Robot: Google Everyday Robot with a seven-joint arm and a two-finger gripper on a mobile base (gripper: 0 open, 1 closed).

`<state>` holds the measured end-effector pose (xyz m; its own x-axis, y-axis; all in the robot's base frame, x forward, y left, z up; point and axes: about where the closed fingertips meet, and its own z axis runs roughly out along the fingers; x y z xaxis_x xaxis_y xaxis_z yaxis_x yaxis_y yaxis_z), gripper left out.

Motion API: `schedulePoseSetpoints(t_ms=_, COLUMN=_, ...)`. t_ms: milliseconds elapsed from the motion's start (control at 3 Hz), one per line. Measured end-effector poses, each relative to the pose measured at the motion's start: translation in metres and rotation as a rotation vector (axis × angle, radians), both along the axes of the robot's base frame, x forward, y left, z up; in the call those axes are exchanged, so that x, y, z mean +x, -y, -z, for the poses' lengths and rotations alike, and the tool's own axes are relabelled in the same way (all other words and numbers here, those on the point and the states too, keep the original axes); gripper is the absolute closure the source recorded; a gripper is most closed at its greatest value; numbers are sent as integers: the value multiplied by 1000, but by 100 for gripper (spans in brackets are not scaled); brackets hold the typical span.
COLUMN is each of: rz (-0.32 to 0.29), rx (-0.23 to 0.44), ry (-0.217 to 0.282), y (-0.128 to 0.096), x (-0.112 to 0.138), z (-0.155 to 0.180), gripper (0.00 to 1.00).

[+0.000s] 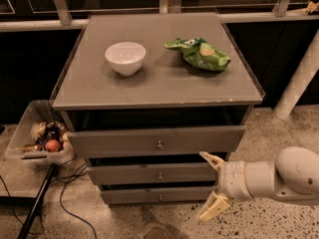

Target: Open middle drawer

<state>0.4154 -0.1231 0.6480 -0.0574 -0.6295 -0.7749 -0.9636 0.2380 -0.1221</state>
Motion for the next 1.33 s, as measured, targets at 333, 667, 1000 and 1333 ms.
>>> schedulePoseSetpoints(t_ms=333, rz=0, rx=0, ry=0, y=0, x=0, z=0, gripper=0)
schedulePoseSetpoints(t_ms=667, rz=33, rx=-36, ry=-6, y=-9, x=2, z=11, gripper=0)
schedulePoseSetpoints(t_ms=1000, rz=78, rx=-153, ry=-18, y=-24, x=2, z=37, gripper=0)
schedulePoseSetpoints(t_ms=1333, rz=144, rx=-261, ry=6, y=-25, x=14, z=58, gripper=0)
